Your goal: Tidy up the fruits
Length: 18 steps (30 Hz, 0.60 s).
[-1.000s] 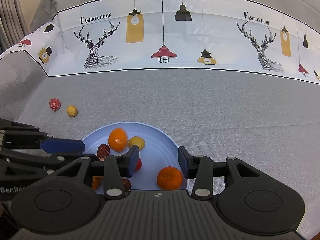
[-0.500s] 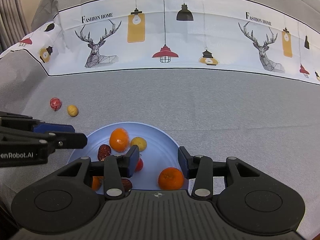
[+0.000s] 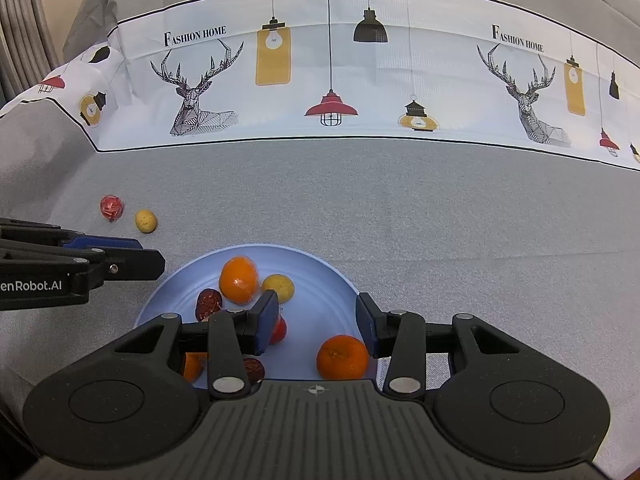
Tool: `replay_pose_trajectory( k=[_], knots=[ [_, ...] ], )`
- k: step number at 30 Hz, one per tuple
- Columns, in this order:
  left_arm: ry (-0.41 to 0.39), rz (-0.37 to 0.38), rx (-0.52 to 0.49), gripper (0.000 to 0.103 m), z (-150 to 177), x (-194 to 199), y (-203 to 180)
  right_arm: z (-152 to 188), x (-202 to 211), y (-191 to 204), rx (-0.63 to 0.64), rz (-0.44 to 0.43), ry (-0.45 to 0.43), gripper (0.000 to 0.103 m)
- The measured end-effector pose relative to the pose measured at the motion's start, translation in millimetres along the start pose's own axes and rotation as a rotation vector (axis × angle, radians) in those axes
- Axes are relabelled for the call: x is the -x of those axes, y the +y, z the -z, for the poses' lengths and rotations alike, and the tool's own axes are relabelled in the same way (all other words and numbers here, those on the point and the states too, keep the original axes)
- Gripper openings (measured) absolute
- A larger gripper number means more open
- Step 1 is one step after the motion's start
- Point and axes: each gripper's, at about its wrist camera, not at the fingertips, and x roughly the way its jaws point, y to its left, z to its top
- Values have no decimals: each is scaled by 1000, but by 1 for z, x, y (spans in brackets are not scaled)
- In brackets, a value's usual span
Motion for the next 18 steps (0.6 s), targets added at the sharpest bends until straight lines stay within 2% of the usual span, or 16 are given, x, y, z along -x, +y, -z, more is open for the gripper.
replay_pose_trajectory(
  k=[10, 15, 18],
  knots=[
    [-28, -6, 33, 27, -4, 9, 6, 0, 0, 0, 1, -1, 0, 45],
    [-40, -10, 45, 27, -7, 12, 9, 0, -1, 2, 8, 1, -10, 32],
    [-56, -43, 50, 27, -14, 19, 13, -1, -3, 0, -13, 7, -19, 23]
  ],
)
